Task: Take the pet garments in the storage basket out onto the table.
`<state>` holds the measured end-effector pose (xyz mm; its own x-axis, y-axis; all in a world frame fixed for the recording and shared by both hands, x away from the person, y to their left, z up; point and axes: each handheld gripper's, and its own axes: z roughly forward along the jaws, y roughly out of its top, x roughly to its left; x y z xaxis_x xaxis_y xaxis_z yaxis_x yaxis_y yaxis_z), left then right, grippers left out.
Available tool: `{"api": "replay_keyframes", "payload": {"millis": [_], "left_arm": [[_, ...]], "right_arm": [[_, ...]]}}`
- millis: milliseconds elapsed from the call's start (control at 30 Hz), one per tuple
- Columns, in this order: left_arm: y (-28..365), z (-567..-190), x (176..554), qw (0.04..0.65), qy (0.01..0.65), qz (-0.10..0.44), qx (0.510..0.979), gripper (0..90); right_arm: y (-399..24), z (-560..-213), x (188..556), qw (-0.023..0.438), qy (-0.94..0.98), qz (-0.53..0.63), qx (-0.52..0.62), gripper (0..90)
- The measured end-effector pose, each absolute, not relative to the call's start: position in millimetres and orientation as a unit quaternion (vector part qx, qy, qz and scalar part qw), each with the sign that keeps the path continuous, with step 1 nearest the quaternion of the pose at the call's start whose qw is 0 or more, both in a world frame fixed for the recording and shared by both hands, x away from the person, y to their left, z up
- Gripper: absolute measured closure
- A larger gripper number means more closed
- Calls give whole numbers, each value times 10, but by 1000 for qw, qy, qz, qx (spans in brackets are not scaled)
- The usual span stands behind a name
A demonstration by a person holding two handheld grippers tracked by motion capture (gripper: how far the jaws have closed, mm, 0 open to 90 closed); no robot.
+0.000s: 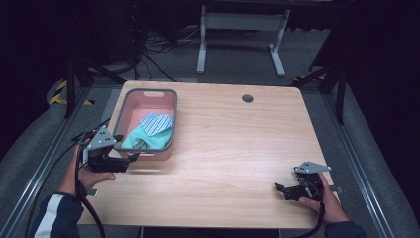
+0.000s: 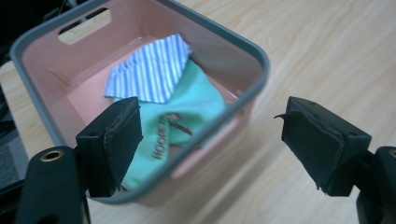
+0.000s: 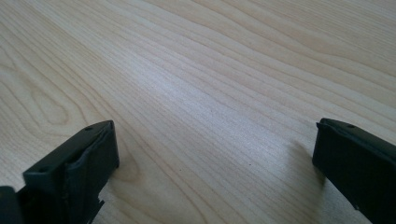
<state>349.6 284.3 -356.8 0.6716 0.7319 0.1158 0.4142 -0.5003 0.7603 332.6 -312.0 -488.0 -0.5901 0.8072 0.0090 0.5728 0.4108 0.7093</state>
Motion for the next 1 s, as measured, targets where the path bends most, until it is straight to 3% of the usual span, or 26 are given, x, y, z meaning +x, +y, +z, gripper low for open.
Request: {"api": "replay_keyframes", "payload": {"millis": [300,600,1000], "left_arm": [[2671,-3529,3993,320,350,197,858,194],[2464,-3801,4502,236,377,162,881,193],[2322,-3992,4898,162,419,134,883,190]], "right_arm": [[-3125,-4881,3325,171,823,343,418,6],[-3137,-4880,3312,171,823,344,419,6],[-3134,-4879,3301,172,822,344,421,10]]}}
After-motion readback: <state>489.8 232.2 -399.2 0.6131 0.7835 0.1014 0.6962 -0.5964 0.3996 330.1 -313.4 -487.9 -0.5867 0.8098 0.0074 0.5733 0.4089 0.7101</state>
